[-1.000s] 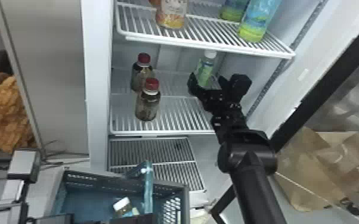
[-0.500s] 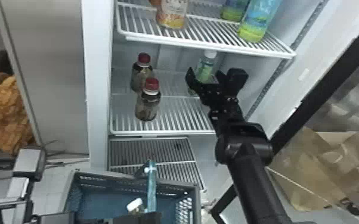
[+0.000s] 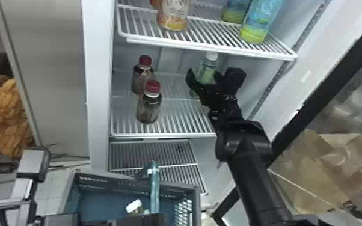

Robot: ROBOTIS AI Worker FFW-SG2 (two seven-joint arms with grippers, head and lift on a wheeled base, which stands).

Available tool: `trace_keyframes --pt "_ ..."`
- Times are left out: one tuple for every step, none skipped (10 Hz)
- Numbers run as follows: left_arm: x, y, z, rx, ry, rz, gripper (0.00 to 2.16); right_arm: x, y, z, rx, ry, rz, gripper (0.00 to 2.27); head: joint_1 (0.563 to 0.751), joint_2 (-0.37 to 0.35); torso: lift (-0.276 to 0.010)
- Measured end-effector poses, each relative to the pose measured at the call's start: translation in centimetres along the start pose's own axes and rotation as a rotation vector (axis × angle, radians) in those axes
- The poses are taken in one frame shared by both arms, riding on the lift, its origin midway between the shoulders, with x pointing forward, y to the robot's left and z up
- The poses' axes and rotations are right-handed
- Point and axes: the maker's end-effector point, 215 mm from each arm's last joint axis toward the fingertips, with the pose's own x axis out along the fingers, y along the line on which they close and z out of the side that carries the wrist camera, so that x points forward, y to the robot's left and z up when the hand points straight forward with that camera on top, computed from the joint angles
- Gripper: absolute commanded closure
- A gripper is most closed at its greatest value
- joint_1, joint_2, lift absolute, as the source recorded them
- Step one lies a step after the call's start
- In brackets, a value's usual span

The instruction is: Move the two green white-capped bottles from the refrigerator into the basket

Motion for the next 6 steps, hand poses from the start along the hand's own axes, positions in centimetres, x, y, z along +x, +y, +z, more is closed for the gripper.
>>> trace_keyframes --pt "0.07 0.01 0.04 0.0 0.002 -0.001 1.16 0.07 -0.13 -0.56 0.011 0.016 -0.006 0.85 0.69 -0.35 -0.263" --pt "0.13 0.01 0.05 -0.002 0.003 -0.003 1.16 0.1 -0.1 -1.01 0.022 0.031 -0.006 0.89 0.693 -0.35 -0.263" --pt "0.16 0.02 0.06 -0.004 0.004 -0.005 1.16 0.12 0.0 -1.27 0.028 0.04 -0.004 0.89 0.694 -0.35 -0.263" --pt "0.19 -0.02 0.11 -0.004 0.002 -0.007 1.16 0.12 0.07 -1.48 0.03 0.048 -0.003 0.89 0.695 -0.35 -0.263" --pt "0.23 -0.01 0.13 -0.005 0.001 -0.007 1.16 0.13 0.07 -1.56 0.03 0.052 -0.002 0.89 0.695 -0.35 -0.263" --pt "0.22 -0.02 0.12 -0.006 0.001 -0.009 1.16 0.14 0.07 -1.43 0.03 0.05 -0.002 0.89 0.695 -0.35 -0.263"
